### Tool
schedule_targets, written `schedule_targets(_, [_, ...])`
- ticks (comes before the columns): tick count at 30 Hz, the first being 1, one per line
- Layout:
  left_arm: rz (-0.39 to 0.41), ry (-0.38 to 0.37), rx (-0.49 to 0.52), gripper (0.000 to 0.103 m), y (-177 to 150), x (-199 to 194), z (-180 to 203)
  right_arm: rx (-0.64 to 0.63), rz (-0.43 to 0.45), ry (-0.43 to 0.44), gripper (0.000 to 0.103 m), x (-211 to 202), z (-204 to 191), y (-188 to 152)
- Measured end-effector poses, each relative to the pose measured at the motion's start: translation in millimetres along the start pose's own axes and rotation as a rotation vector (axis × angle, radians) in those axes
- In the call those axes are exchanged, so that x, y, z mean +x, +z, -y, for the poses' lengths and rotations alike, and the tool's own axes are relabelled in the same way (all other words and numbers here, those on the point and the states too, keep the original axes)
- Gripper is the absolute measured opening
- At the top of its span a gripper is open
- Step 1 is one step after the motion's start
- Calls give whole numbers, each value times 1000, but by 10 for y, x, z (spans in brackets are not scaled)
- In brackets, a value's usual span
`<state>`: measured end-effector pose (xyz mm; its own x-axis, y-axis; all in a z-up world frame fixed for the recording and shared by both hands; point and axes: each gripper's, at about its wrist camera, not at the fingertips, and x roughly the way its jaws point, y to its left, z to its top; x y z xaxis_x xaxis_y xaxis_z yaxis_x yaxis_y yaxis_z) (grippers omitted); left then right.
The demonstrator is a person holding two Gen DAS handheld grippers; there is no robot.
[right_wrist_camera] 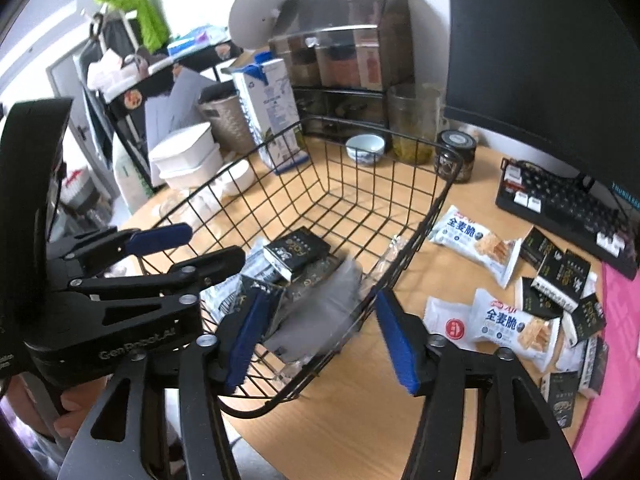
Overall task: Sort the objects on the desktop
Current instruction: 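Carry the tissue pack over the wire basket and open the right gripper, then return both grippers to the desk and approach a white snack bar with the left gripper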
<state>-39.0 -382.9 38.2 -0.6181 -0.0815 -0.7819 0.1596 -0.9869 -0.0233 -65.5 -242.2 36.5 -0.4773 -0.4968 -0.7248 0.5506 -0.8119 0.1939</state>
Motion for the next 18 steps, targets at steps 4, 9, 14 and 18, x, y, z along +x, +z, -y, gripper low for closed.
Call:
schedule_targets(4, [14, -5, -4, 66, 13, -59, 9, 8, 6, -3, 61, -51, 44, -9])
schedule_targets(9, [31, -32, 26, 66, 10, -122, 162, 37, 19, -22, 61, -183, 202, -109])
schedule_targets(14, [54, -73, 83, 66, -4, -188, 436, 98, 28, -60, 61, -331, 512, -226])
schedule_targets(18, [68, -114, 150, 66, -34, -247, 751, 165, 35, -100, 61, -466, 863, -326])
